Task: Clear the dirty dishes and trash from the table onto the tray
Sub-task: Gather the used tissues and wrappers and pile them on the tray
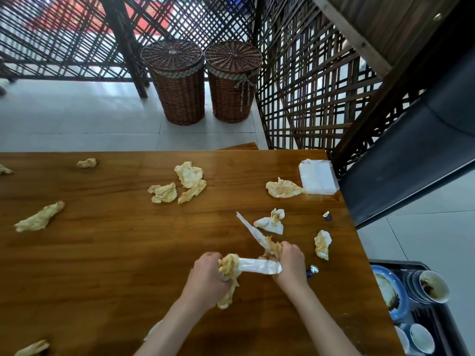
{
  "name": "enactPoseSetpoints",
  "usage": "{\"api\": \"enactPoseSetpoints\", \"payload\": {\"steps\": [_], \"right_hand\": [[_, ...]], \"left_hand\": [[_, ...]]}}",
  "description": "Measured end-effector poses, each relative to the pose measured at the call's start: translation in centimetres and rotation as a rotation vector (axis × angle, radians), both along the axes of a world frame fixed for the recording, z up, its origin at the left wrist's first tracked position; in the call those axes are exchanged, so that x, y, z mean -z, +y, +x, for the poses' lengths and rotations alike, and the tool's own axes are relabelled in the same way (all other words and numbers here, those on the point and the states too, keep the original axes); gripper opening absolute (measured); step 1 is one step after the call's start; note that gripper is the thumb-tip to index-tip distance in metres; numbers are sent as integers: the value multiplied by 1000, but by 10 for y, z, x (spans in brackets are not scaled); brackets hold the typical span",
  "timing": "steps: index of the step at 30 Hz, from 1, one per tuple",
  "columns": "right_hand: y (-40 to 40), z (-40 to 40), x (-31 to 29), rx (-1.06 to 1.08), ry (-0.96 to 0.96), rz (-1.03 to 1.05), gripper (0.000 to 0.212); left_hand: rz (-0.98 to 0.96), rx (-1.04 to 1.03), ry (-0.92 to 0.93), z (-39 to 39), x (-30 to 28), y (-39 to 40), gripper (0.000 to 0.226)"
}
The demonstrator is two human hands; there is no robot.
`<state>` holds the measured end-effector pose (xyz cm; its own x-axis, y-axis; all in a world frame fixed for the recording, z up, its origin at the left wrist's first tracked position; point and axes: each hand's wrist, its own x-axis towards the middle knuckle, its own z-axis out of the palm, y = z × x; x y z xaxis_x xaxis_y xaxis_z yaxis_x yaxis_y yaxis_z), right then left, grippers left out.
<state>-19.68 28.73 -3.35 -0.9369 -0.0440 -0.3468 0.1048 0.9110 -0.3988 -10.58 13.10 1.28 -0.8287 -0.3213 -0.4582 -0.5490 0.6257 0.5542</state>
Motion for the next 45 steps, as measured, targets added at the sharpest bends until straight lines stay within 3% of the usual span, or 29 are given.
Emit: {"api": "enactPoseSetpoints", "payload": {"steps": [3,7,8,11,20,33,41,45], "right_hand": [[7,2,-4,51,39,-32,36],[20,1,-11,72,68,-62,26],[23,-1,-13,74,72,-76,23],[23,-1,-19,99,86,-104,17],[-6,31,-40,70,126,-117,18],[-87,162,-54,15,137,-179,1],[-144,261,-50,104,100,-243,8],[-187,300,-47,109,27,-319,8]], "left_hand": [[-149,88,-3,6,9,14,39],[-125,62,27,8,15,19,51],[-97,36,19,8,14,18,49],[-71,-4,12,13,8,10,13],[49,-281,100,75,-18,-57,12],[15,-346,77,205,-31,-172,9],[54,-374,57,293,-23,-228,16],[-120,-258,70,335,-9,-248,23]]}}
